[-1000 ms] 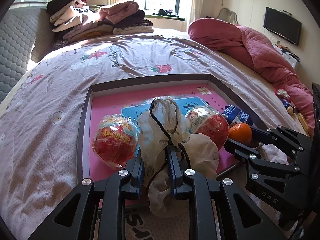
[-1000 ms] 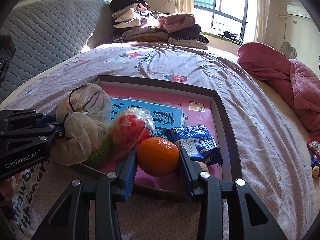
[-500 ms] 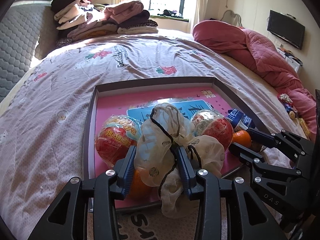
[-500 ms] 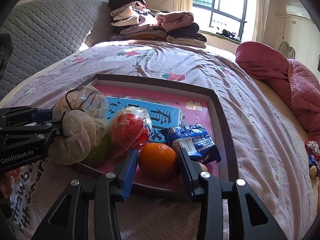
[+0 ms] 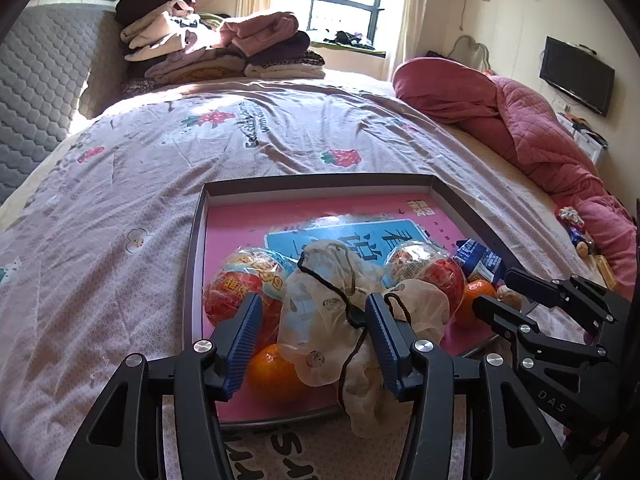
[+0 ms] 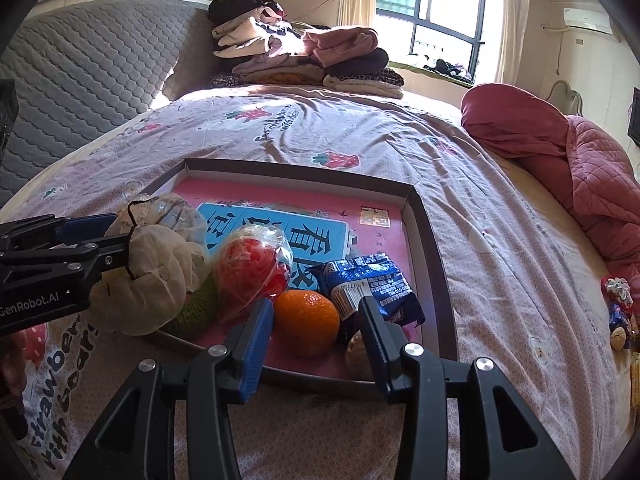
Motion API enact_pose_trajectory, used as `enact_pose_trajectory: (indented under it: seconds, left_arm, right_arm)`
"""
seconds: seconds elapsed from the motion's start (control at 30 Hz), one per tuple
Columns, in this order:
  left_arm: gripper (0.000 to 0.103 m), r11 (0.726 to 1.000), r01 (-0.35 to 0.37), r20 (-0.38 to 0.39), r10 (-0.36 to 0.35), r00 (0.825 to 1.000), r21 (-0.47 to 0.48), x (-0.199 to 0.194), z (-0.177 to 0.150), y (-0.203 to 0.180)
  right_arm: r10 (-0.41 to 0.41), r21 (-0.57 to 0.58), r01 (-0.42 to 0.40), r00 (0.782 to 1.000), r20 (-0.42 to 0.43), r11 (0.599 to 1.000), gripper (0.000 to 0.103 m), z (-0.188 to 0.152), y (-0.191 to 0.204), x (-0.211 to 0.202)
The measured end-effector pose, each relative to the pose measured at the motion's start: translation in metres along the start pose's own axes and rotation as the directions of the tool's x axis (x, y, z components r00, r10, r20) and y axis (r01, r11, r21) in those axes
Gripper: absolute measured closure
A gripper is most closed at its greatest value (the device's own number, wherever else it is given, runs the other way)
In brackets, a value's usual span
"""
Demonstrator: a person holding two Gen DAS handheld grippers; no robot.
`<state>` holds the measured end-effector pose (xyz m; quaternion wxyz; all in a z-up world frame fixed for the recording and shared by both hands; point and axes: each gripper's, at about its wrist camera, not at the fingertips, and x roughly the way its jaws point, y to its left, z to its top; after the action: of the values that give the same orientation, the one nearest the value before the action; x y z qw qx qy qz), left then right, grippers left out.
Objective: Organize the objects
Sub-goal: 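Lower the white bag and orange into the tray and open both tools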
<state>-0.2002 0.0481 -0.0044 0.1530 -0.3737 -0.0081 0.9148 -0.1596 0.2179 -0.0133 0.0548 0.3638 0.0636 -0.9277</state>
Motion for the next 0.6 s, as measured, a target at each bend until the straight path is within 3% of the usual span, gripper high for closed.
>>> enact_pose_trajectory:
  seconds: [0.23,0.6]
  left_arm:
    - [0.045,0.999,-0.019,0.047,0.020,0.999,-0.027,-0.012,0.007,0.007]
    - [0.038,1.000,-0.012,0.059,0.014,0.998,-0.029,-0.022,0.010,0.004]
  right_arm:
    - [0.007,0.019,-0.007,1.000,0.006,1.000,0.059,0.002,-0.004,-0.006]
    - [0.001,0.017,-0.001,1.000,0.020,1.000,0.058,0.008,-0.003,-0.015]
